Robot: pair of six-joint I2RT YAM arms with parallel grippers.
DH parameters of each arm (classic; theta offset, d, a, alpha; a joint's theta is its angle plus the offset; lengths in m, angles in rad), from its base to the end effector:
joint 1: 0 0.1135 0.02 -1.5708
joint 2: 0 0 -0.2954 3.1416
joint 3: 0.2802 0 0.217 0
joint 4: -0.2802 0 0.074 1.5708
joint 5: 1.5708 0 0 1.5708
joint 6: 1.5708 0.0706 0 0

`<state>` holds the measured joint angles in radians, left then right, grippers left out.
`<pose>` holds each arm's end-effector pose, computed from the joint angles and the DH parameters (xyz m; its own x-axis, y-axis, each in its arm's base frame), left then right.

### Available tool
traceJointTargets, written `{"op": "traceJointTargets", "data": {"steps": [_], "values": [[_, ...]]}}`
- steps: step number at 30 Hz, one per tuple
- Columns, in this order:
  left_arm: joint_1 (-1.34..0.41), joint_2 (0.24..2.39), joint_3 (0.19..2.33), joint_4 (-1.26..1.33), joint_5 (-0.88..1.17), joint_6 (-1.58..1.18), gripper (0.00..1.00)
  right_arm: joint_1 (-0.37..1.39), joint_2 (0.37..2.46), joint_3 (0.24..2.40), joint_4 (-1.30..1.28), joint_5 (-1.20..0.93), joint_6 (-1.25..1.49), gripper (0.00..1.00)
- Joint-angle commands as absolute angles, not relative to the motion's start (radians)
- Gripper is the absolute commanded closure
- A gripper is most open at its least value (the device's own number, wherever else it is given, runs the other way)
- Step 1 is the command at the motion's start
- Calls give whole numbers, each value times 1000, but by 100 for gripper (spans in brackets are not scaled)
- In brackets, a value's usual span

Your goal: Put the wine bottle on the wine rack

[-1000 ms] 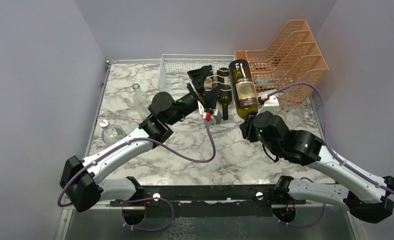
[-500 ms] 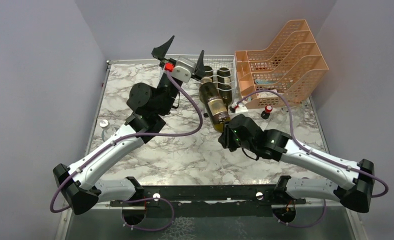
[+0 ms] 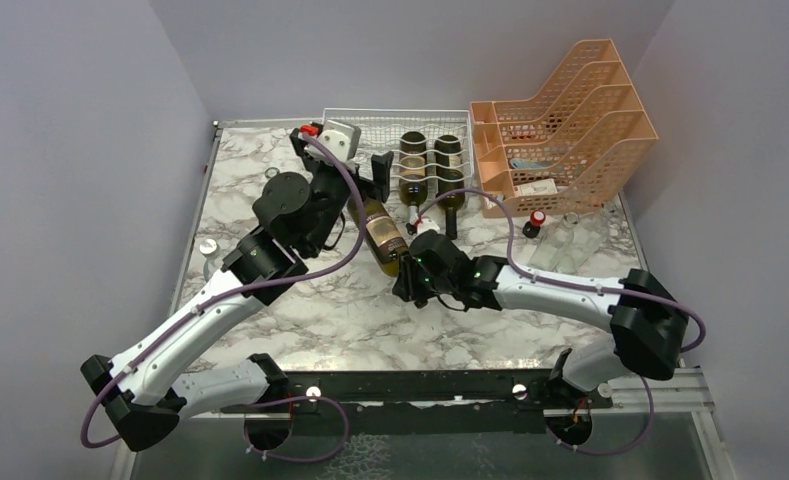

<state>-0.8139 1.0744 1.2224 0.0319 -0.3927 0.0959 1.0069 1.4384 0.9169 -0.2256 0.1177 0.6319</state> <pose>0.1664 -0.1368 0.4883 0.1619 -0.0425 -0.9859 0.3994 0.9164 0.0261 0.1660 0.2470 0.2565 -0.7616 -0.1069 -0.6391 -0.4256 0.8263 0.3690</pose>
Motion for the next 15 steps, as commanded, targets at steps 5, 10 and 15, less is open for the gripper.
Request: {"op": "traceJointTargets", "data": {"steps": [5, 10, 15], "values": [[-817, 945, 1128, -21, -473, 21, 1, 1006, 1577, 948, 39, 140, 680, 99], [-817, 942, 1121, -38, -474, 33, 1, 1006, 1639, 970, 60, 163, 706, 99], [-817, 943, 1109, -34, -463, 36, 1, 1006, 1685, 1017, 35, 190, 698, 99]]}}
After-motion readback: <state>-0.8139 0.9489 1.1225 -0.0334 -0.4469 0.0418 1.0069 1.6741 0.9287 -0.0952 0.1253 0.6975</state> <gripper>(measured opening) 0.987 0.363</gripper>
